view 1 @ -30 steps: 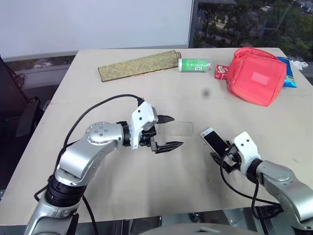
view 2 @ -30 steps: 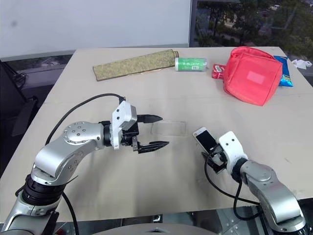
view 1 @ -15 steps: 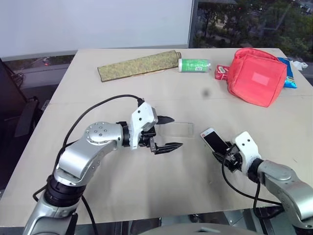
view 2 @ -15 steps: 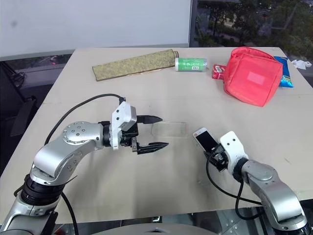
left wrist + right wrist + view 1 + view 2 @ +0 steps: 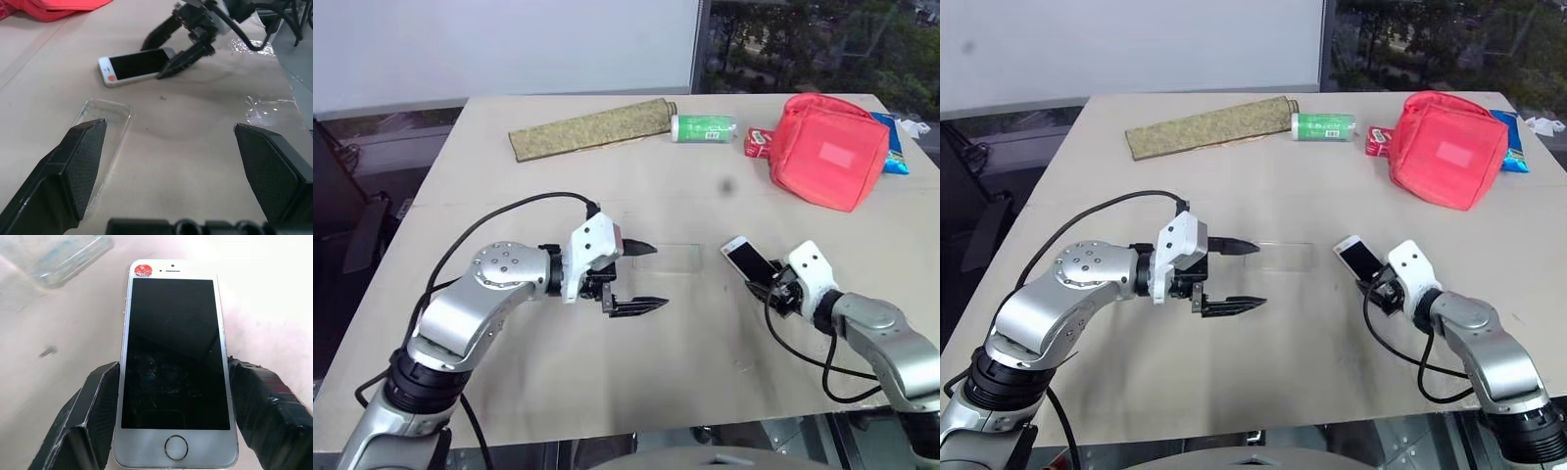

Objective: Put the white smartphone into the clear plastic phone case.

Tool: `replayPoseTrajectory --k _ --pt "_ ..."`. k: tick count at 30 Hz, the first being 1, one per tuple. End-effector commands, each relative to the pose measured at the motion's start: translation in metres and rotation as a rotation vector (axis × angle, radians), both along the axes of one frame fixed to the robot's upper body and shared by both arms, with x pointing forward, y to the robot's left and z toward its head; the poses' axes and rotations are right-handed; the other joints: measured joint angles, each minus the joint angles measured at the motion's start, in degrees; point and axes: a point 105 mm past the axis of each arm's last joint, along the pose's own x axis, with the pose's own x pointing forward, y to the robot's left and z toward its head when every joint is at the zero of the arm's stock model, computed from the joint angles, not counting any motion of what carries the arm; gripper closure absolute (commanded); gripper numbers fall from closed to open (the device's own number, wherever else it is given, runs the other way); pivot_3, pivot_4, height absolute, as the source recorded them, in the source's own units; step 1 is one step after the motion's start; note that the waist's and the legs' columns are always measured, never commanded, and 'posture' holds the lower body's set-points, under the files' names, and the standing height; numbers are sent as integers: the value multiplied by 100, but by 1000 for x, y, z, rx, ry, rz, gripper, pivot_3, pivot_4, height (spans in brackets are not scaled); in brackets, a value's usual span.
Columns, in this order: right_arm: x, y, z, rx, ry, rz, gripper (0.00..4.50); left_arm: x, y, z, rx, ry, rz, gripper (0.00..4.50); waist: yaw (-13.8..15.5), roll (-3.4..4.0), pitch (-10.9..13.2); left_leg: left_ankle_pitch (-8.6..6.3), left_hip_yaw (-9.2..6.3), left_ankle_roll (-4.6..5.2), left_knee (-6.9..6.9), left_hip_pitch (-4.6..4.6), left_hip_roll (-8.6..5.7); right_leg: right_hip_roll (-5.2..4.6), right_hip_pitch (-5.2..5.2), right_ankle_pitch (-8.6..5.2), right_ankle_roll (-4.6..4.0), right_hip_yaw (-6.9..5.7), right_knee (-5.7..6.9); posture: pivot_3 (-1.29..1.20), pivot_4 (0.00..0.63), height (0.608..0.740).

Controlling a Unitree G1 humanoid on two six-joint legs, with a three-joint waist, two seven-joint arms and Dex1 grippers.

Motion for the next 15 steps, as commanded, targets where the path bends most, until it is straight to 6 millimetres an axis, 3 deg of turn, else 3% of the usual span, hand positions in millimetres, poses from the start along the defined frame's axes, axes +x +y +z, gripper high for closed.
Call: replayPoseTrajectory --k 1,4,8,15 --pt "15 -7 20 -47 -97 -1 1622 -3 0 4 8 -33 -15 0 -3 10 7 0 5 1 0 -3 -1 0 -3 0 0 3 1 0 150 740" --pt "13 10 31 -15 -108 113 1622 2 4 5 7 -57 12 0 9 7 9 -6 7 9 -6 -29 -8 5 -32 3 3 8 20 0 150 740" --pt "8 44 54 -33 -111 418 1622 15 20 10 4 -85 88 0 -15 14 16 -7 1 12 -64 -38 -18 23 -72 28 1 26 34 0 150 740" --pt "27 60 56 -255 -72 749 1622 28 38 11 68 -128 99 0 3 22 39 -7 -13 12 -74 -34 -18 45 -73 4 -9 8 34 0 150 740"
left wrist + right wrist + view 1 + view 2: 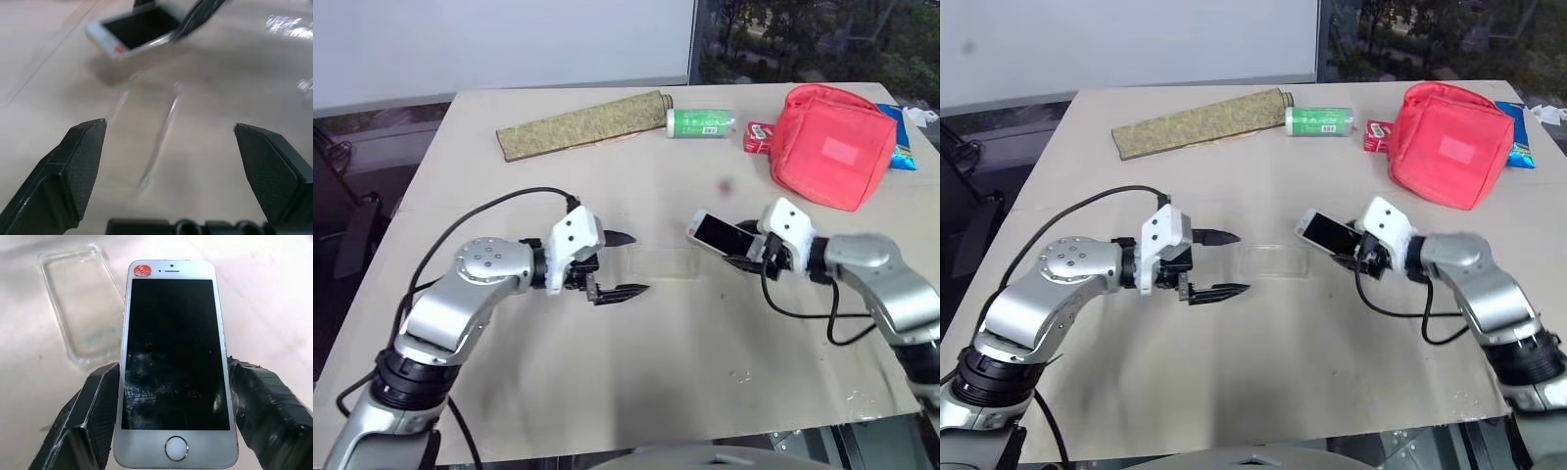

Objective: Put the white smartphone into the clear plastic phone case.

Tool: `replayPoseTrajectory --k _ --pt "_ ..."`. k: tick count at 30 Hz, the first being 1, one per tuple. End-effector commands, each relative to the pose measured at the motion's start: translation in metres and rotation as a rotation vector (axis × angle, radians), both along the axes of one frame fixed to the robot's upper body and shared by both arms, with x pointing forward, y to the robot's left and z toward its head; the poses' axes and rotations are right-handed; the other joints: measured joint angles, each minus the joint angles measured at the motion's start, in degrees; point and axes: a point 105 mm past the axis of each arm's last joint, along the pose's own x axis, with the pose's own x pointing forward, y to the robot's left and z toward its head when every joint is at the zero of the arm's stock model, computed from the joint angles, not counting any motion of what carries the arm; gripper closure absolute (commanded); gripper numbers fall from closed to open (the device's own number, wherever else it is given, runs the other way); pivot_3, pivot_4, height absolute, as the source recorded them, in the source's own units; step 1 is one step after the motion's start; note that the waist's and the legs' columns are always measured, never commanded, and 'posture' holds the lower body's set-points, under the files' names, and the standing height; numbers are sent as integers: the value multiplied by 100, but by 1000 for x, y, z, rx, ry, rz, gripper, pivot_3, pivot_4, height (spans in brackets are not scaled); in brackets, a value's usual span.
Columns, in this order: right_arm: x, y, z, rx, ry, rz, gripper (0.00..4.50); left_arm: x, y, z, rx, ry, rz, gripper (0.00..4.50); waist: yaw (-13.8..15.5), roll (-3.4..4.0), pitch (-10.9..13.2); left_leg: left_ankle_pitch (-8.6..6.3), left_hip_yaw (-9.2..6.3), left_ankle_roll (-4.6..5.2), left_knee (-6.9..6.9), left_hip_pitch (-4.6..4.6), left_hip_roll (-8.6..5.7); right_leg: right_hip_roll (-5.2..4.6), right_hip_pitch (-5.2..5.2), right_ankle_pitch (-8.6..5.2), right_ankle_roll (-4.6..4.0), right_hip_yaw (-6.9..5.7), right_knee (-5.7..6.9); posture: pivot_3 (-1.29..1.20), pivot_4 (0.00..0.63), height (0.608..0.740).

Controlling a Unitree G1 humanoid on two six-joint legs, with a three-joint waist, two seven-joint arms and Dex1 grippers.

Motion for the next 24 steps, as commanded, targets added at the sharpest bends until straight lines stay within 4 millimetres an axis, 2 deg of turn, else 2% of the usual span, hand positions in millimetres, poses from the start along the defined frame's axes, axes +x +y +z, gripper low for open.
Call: replayPoseTrajectory --k 1,4,8,10,13,17,24 --pt "1 11 3 -119 -14 198 1622 9 3 16 1 -84 -14 0 6 4 15 0 4 0 0 -3 -1 -2 -1 -7 -9 2 -2 0 150 740" --pt "5 14 -2 -194 11 278 1622 10 1 15 11 -81 -49 0 3 4 15 1 6 0 7 -3 -1 -13 1 1 -18 4 2 0 150 740" --pt "14 23 -2 -227 -2 309 1622 15 -3 10 28 -75 -66 1141 0 4 15 1 11 -1 8 -5 -4 -21 1 18 -4 8 6 0 150 740" --pt "14 26 1 -231 -8 334 1622 20 -6 9 20 -86 -58 1455 -2 4 15 1 11 -1 8 -5 -4 -21 -1 18 -3 8 9 0 150 740" --pt "15 31 4 -233 -15 354 1622 27 -13 6 10 -96 -60 2463 1 4 15 1 6 -1 9 -2 -7 -18 0 19 -4 4 15 0 150 740" --pt "12 37 5 -241 -26 388 1622 35 -23 1 -2 -105 -72 4448 1 4 15 2 4 -2 10 -3 -11 -15 0 19 -5 2 17 0 150 740" --pt "10 43 6 -249 -18 391 1622 36 -33 -15 30 -83 -116 4448 -2 4 15 2 4 -2 11 -3 -12 -16 0 20 -6 4 21 0 150 740"
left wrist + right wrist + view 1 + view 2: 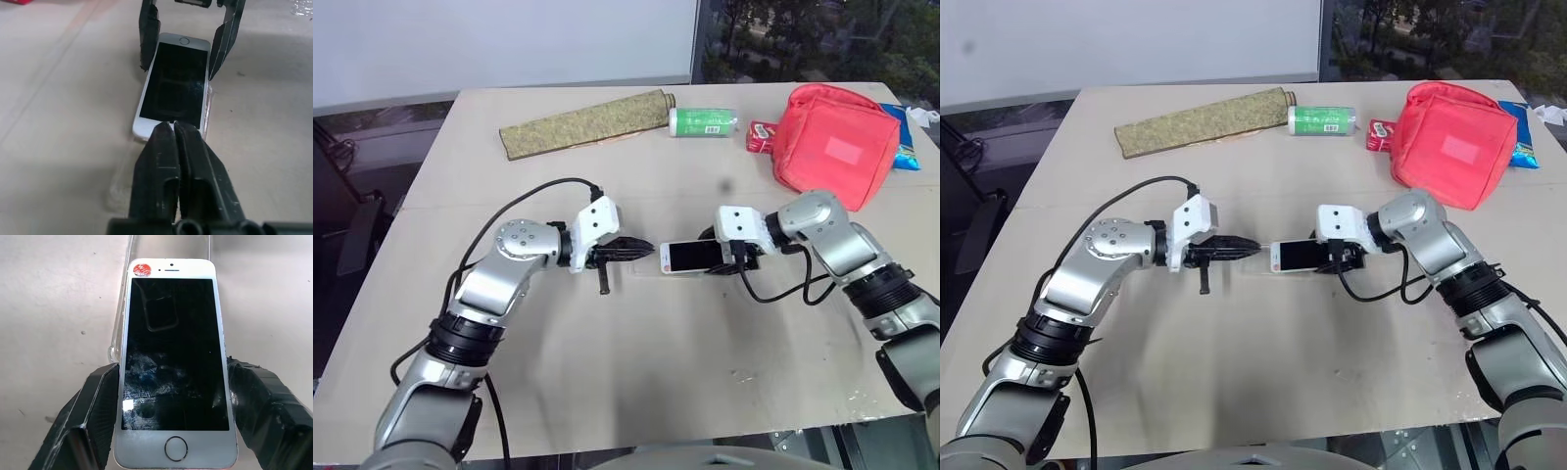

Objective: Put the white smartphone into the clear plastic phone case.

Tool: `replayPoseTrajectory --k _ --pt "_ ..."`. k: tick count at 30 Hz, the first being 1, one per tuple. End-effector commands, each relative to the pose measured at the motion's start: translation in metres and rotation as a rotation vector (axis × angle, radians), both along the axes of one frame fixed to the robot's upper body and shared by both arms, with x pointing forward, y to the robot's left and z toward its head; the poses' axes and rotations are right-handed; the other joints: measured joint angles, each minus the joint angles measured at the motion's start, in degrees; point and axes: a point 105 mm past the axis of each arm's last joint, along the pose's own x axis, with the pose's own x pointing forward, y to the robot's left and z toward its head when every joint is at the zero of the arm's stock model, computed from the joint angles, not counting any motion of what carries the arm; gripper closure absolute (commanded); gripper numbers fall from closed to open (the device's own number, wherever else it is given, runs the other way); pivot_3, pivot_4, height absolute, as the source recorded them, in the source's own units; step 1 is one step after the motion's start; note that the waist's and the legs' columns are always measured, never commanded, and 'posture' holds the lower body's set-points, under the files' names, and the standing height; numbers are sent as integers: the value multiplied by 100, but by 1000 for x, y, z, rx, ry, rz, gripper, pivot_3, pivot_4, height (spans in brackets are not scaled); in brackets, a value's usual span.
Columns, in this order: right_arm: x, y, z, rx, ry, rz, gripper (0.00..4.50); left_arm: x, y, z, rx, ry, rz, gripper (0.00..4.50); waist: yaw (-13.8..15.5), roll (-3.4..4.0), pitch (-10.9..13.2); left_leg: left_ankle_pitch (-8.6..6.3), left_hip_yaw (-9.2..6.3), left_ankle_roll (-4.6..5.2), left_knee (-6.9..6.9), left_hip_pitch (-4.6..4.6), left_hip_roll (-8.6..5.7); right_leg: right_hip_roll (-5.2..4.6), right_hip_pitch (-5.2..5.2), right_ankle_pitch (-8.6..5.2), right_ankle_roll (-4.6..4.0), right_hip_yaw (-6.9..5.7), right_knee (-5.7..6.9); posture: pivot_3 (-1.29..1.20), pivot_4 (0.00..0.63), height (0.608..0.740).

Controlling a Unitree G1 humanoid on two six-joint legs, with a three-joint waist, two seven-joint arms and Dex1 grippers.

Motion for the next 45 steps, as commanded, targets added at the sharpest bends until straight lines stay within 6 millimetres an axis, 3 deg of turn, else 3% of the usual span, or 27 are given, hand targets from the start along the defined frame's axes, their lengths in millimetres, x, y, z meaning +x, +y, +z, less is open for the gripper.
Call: replayPoseTrajectory --k 1,11,19,27,29,31,37,40,43,45 --pt "1 6 16 8 -47 15 1622 1 -4 1 29 -35 -32 4448 0 0 0 0 0 0 1 0 0 0 0 0 0 0 1 0 150 740" --pt "-6 11 13 -5 7 5 1622 10 -19 -15 38 -13 -9 4448 4 1 -1 0 -1 0 10 1 -2 0 1 1 0 0 10 0 150 740" --pt "-9 12 12 -6 55 -17 1622 19 -17 -21 1 5 80 4448 3 1 -1 0 -3 0 19 3 -3 0 1 0 0 0 27 0 150 740" --pt "-11 13 10 -21 118 -69 1622 0 -18 -54 74 96 54 4448 7 2 -5 0 -4 0 37 9 -2 -1 3 0 -1 3 52 0 150 740" --pt "-10 15 11 -9 114 -81 602 -4 -21 -60 84 106 44 4500 6 2 -7 0 -5 0 43 12 -3 -1 4 -1 -1 3 59 0 150 740" --pt "-10 14 12 -4 117 -83 48 -6 -24 -62 79 116 38 4500 4 3 -10 0 -5 0 50 15 -5 -1 6 -1 -1 3 65 0 150 740" --pt "-6 9 42 54 75 -115 48 -6 -24 -67 78 126 64 4500 5 4 -10 0 -11 0 80 27 -2 -4 23 -1 0 0 81 0 150 740" --pt "-7 -8 58 49 59 -128 48 -1 -18 -56 62 89 92 4500 16 5 -12 1 -16 0 85 32 4 -5 30 -1 -1 -4 81 0 150 740" --pt "-7 -28 55 -18 40 -159 48 6 -12 -32 9 38 137 4500 12 4 -12 1 -19 0 83 33 6 -5 31 -1 -1 -6 79 0 150 740" --pt "-5 -41 46 -73 25 -186 575 12 -2 -7 -28 -7 183 4500 2 3 -10 1 -18 0 82 28 7 -4 28 -1 -1 -7 79 0 150 740"
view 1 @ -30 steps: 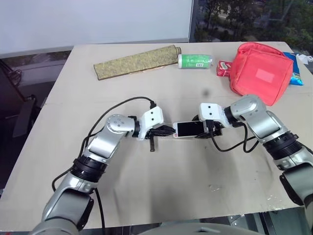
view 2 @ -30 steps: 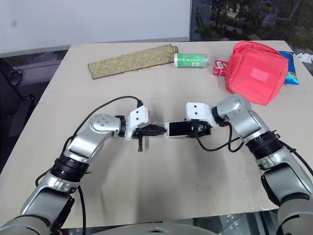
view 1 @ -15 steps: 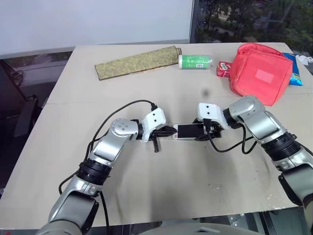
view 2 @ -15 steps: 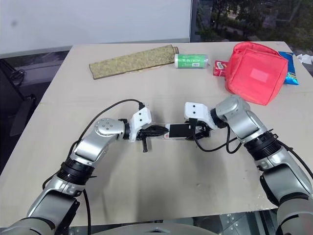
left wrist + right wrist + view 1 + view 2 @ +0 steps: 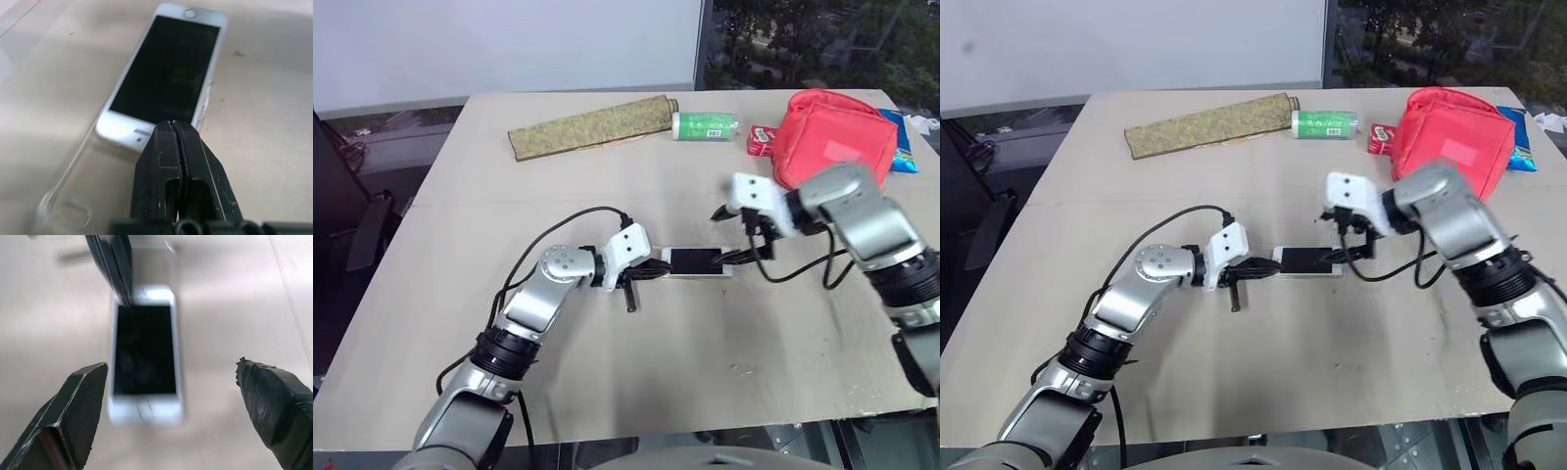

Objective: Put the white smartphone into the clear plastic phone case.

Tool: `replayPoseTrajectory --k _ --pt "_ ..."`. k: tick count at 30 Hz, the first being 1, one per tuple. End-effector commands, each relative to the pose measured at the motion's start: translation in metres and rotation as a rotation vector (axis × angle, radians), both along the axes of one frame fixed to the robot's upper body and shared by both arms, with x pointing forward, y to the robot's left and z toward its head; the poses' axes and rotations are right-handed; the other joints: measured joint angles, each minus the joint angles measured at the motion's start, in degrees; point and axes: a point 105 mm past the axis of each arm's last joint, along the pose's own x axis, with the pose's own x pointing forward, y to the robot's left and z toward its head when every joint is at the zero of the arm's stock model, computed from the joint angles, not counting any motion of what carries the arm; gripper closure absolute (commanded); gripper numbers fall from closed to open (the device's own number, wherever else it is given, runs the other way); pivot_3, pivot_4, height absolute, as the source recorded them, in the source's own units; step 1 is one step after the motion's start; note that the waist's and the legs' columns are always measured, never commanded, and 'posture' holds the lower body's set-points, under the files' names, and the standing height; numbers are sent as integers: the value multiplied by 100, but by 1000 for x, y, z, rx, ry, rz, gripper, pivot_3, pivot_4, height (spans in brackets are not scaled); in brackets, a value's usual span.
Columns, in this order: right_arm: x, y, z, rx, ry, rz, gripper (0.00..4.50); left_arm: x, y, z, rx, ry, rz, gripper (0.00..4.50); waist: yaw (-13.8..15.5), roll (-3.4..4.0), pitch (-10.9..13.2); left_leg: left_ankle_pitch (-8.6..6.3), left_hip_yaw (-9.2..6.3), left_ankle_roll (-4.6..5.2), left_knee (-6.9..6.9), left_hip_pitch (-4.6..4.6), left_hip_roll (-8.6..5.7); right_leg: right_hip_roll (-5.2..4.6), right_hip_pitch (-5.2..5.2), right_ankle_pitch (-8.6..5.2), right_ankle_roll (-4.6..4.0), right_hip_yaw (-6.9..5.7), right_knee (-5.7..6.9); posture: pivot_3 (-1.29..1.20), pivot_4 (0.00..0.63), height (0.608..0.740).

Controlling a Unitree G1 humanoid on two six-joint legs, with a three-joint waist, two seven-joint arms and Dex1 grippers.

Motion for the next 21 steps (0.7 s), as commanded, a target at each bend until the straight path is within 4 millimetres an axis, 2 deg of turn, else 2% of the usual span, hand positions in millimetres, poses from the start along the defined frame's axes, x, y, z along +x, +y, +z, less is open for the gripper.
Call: replayPoseTrajectory --k 1,3,8,9,12,15,18,21 --pt "-2 -16 -7 -79 -33 -3 858 9 21 42 -44 -84 92 4500 -18 -1 1 0 -1 0 -1 -5 0 2 -4 0 0 -1 0 0 150 740" --pt "-5 -22 -15 -129 -23 13 1824 10 35 50 -15 -101 129 4500 -32 -1 3 0 2 0 -6 -9 1 6 -13 0 0 1 1 0 150 740" --pt "-8 -19 -26 -171 -7 49 4312 17 84 42 143 -103 275 4500 -49 5 6 0 8 0 -12 -10 2 15 -24 -1 -1 6 3 0 150 740" --pt "-8 -18 -26 -173 -9 53 4450 17 89 40 159 -94 288 4500 -43 5 6 0 7 0 -12 -10 4 15 -24 -2 0 5 3 0 150 740" --pt "-6 -15 -29 -187 -11 69 4450 11 96 28 212 -52 297 4500 -21 4 6 0 10 0 -11 -12 10 11 -23 -2 1 6 2 0 150 740" --pt "-6 -13 -32 -200 -14 86 4450 5 90 19 231 -31 271 4500 2 4 6 0 14 0 -11 -16 9 4 -24 -2 1 8 0 0 150 740" --pt "-4 -6 -34 -203 -20 105 4450 1 65 13 181 -12 221 4500 27 4 6 0 13 0 -10 -18 4 -2 -23 -2 0 8 -1 0 150 740" --pt "-3 -4 -35 -203 -22 111 4450 -1 52 9 172 -2 198 4500 22 4 6 0 15 0 -6 -19 -1 -3 -22 -1 1 10 -1 0 150 740"
